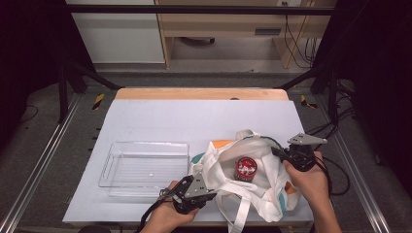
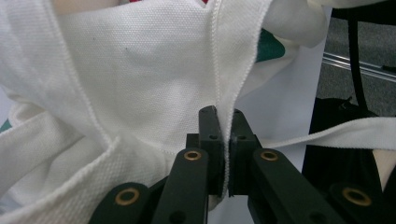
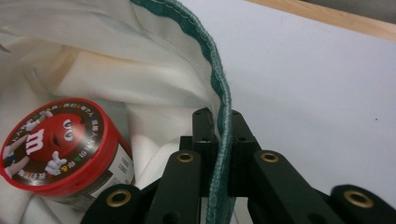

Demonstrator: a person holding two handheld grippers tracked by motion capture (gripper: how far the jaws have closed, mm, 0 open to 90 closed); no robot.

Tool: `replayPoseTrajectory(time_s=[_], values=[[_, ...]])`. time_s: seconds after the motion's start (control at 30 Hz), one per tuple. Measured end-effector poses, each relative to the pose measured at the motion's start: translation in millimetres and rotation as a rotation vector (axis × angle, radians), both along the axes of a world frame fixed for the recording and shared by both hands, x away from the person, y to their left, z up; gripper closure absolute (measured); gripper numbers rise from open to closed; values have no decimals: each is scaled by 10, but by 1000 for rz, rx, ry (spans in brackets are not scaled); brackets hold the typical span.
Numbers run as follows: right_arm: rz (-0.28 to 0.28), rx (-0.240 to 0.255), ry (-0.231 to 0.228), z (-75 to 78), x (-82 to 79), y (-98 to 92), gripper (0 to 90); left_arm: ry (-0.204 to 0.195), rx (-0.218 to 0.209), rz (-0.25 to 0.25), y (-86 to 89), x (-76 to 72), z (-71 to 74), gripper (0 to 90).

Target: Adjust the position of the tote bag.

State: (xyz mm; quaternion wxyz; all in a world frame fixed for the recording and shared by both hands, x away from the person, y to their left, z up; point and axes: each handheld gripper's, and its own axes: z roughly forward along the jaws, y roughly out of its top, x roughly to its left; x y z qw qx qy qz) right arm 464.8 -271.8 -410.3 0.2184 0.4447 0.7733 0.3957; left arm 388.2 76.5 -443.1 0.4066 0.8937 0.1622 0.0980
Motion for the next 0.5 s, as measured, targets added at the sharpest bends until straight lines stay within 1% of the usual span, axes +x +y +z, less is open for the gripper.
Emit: replayPoseTrajectory(time_s=[0.03,0.07,0.1,0.17,0.2,0.23,0.27,0.33,0.37,0.4,0.43,0.47,0.5], values=[[-3,7,6,-27,7,-18,853,0,-4,4,0,-9,-8,869],[-3,7,6,-27,7,-18,853,-3,6,-1,9,-8,-9,869],[3,7,7,-36,8,-25,853,6,-14,6,9,-9,-16,867],[11,-2,-2,-26,-1,-5,852,-2,-22,10,9,1,-3,851],[11,-2,-2,-26,-1,-5,852,-2,-22,10,9,1,-3,821],[14,-10,-5,-19,-6,6,852,-2,-38,19,6,-1,4,821],[14,-15,-5,-13,-12,19,852,-2,-48,24,3,-3,16,778],[19,-26,-12,-7,-18,43,852,-19,-60,37,-9,-12,35,670],[20,-31,-13,-5,-20,46,852,-25,-81,45,-14,-16,58,639],[20,-31,-13,-5,-20,46,852,-25,-81,45,-14,-16,58,606],[23,-33,-17,0,-24,50,851,-39,-102,48,-15,-26,103,581],[23,-33,-18,3,-27,48,850,-39,-102,48,-15,-26,103,551],[23,-33,-18,3,-27,48,850,-54,-101,47,-13,-31,135,551]])
